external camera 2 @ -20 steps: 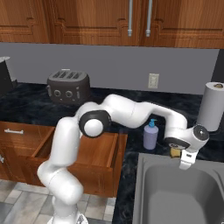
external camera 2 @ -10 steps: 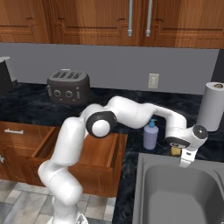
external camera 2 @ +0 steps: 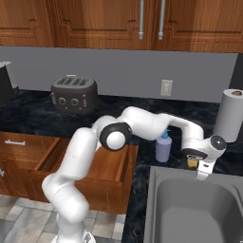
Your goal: Restock the sink supplies by placing the sponge and soap dispenser on the counter and next to the sink. Make sure the soap dispenser is upright.
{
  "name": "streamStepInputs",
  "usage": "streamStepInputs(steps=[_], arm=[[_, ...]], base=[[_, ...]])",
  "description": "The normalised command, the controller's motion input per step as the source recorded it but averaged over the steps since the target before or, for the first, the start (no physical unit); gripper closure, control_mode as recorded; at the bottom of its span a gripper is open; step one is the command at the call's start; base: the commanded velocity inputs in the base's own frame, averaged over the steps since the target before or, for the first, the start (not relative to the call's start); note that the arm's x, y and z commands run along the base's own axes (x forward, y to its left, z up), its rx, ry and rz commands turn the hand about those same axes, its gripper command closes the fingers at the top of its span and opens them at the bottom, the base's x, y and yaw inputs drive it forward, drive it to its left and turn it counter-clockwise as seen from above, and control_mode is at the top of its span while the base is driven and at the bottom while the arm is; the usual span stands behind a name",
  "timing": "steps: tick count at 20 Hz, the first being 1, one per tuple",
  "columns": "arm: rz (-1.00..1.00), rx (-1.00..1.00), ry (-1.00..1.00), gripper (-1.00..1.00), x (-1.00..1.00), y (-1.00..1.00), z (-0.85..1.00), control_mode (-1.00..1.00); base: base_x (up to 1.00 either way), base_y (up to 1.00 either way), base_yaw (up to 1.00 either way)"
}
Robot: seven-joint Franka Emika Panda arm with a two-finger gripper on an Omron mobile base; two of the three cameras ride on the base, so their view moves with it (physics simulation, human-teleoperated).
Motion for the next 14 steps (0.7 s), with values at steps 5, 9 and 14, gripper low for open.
streamStepInputs(steps=[5, 9, 14], arm=[[0.0, 0.02, 0.0, -1.0, 0.03, -0.12, -0.01, -1.0], [0.0, 0.01, 0.0, -1.0, 0.0, -0.02, 0.02, -1.0], [0.0, 0.0, -0.05, -1.0, -0.06, 0.0, 0.3, -1.0]], base=[[0.0, 0.0, 0.0], [0.0, 0.0, 0.0], [0.0, 0.0, 0.0]])
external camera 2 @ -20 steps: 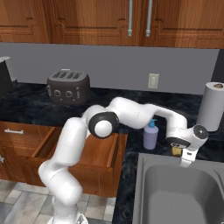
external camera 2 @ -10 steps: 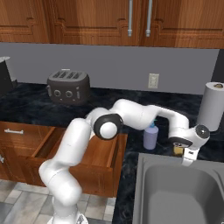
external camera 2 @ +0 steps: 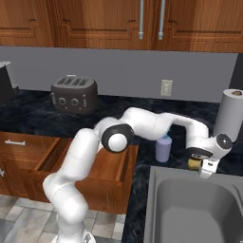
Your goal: Restock the sink supplies by placing the sponge and soap dispenser on the counter and next to the sink. Make sure the soap dispenser is upright.
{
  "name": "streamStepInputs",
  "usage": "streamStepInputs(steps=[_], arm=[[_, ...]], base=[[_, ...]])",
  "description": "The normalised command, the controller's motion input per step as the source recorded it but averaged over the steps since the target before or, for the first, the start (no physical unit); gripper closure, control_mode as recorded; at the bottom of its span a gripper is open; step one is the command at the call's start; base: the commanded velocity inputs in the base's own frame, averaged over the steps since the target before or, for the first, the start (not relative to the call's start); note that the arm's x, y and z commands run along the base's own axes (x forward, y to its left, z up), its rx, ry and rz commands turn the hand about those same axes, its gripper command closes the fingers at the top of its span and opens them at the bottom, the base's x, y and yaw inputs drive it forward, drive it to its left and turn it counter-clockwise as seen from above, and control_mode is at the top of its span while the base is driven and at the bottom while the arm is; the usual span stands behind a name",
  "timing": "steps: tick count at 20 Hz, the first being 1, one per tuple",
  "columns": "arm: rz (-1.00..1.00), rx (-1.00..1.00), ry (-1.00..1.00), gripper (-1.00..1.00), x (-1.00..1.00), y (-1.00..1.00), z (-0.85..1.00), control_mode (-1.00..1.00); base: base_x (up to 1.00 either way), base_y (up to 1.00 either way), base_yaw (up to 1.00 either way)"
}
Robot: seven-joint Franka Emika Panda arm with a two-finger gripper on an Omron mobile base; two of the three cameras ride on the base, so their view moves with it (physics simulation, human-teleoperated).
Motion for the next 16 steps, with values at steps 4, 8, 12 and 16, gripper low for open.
streamStepInputs(steps=[4, 8, 12, 16], arm=[[-0.01, 0.0, -0.08, -1.0, -0.49, 0.15, 0.64, -1.0], [0.0, -0.02, -0.04, -1.0, -0.73, 0.59, 0.66, -1.0], [-0.05, -0.07, -0.02, -1.0, -0.66, 0.74, 0.77, -1.0], [-0.09, -0.11, -0.02, -1.0, -0.56, 0.78, 0.88, -1.0]], base=[[0.0, 0.0, 0.0], [0.0, 0.0, 0.0], [0.0, 0.0, 0.0], [0.0, 0.0, 0.0]])
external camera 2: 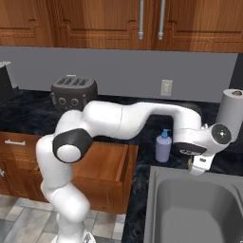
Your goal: Restock the sink supplies by placing the sponge and soap dispenser on the counter and next to the sink. Make sure the soap dispenser is upright.
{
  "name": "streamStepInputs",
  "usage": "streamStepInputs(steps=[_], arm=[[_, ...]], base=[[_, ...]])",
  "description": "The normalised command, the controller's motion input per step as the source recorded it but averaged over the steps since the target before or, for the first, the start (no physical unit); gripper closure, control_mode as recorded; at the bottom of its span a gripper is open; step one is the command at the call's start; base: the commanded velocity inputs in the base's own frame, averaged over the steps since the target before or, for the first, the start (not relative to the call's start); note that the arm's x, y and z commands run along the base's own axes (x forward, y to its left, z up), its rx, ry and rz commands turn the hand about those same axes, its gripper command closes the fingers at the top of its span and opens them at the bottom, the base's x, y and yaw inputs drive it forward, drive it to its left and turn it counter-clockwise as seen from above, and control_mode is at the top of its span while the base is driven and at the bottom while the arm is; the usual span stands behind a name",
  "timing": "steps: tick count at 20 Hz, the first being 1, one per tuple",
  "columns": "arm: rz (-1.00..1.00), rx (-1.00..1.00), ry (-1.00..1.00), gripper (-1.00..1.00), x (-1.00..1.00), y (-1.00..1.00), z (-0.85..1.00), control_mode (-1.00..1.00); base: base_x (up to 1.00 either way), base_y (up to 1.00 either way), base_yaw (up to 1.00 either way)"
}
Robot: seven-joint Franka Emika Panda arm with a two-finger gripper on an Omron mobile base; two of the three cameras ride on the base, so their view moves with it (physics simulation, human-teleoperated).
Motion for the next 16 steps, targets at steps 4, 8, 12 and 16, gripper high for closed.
streamStepInputs(steps=[4, 8, 12, 16], arm=[[-0.12, -0.16, 0.0, -1.0, -0.54, 0.69, 0.91, -1.0], [-0.14, -0.18, 0.0, -1.0, -0.46, 0.76, 0.79, -1.0], [-0.14, -0.19, 0.0, -1.0, -0.42, 0.86, 0.74, -1.0], [-0.14, -0.21, 0.0, -1.0, -0.33, 0.9, 0.68, -1.0]], base=[[0.0, 0.0, 0.0], [0.0, 0.0, 0.0], [0.0, 0.0, 0.0], [0.0, 0.0, 0.0]])
